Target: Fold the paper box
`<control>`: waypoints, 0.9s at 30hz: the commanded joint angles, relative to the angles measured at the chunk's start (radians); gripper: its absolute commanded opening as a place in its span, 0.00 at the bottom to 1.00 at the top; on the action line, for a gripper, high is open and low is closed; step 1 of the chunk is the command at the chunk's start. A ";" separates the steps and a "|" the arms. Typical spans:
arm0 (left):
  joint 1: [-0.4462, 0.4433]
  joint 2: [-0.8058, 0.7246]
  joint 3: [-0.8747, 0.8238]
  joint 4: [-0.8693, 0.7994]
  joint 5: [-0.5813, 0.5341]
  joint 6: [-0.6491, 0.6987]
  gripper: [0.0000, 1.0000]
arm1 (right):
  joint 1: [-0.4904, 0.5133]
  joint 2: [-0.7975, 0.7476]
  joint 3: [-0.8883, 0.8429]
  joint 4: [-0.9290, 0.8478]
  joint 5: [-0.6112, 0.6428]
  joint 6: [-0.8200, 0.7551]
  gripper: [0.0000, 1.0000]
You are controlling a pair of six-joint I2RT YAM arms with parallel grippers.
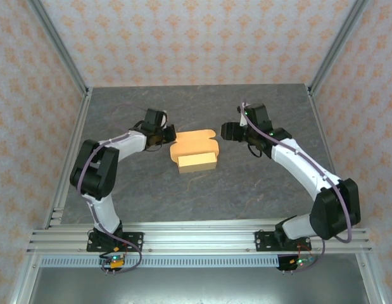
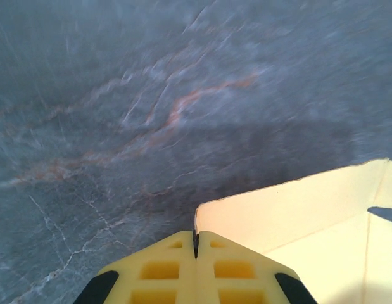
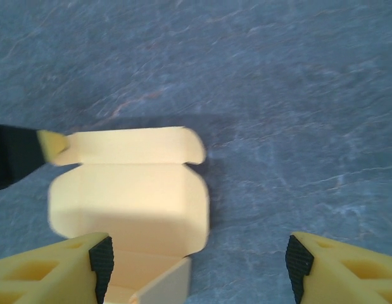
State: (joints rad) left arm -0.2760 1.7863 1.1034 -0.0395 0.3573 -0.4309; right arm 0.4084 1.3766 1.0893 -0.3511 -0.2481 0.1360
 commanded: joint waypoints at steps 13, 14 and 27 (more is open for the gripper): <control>-0.084 -0.275 -0.431 0.739 -0.033 0.334 0.00 | -0.008 -0.071 -0.281 0.469 -0.088 -0.095 0.72; -0.097 -0.270 -0.468 0.811 -0.036 0.361 0.00 | -0.009 -0.054 -0.308 0.530 -0.131 -0.130 0.71; -0.118 -0.361 -0.427 0.722 -0.071 0.422 0.00 | -0.094 0.085 -0.287 0.533 -0.542 -0.273 0.67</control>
State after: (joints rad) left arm -0.3912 1.4761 0.6220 0.7006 0.3256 -0.0479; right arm 0.3130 1.4689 0.7803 0.1661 -0.6361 -0.0837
